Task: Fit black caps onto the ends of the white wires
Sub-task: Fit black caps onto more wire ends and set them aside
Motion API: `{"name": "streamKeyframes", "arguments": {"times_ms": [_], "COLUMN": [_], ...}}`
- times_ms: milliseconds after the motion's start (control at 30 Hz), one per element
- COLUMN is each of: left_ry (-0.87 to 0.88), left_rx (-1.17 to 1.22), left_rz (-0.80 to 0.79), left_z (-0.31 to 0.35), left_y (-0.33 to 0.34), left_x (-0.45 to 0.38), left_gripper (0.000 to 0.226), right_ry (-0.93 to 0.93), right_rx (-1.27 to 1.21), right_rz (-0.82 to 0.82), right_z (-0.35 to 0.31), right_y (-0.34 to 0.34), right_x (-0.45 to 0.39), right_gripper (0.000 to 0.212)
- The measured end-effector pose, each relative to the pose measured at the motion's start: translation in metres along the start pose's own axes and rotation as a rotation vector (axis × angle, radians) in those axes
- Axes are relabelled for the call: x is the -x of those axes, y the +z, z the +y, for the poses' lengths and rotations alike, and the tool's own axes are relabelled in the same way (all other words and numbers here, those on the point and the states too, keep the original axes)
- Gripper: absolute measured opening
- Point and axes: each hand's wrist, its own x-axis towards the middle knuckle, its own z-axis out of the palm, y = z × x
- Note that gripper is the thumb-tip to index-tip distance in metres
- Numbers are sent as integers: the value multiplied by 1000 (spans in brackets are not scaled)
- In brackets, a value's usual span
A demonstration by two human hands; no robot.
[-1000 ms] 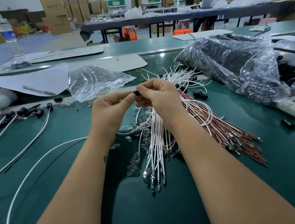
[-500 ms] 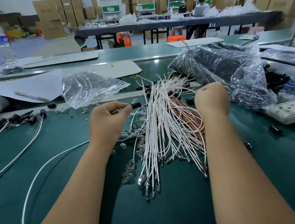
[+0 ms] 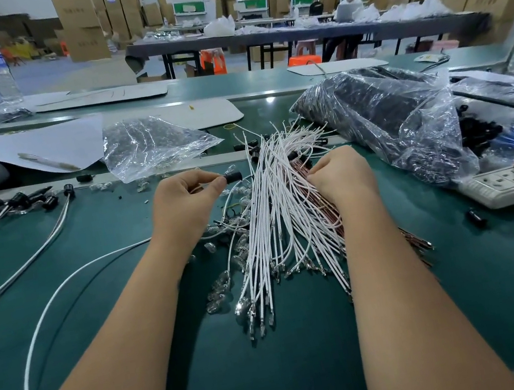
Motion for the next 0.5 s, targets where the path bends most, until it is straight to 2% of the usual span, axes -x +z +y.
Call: {"name": "streamKeyframes", "arguments": {"times_ms": [233,300,333,400,500], "left_ry": [-1,3,5,1,-11], "left_rx": [17,16,19,26,32], "left_rz": [4,10,16,26,23], "left_z": [-3,-3,-3,-3,-3], "left_y": [0,0,0,1,1], "left_x": [-1,-1,-1,-1,-1], "left_gripper": [14,16,16,17,16], "right_ry": [27,1,-35,-134,-296], "right_rx": [23,51,44,7,76], "right_rz": [92,229,316,508,812], "right_z": [-4,-8,-11,-18,-29], "right_y": [-3,-1,-1,0,2], "right_x": [4,6,9,12,15], "right_gripper": [11,35,40,35,26]}}
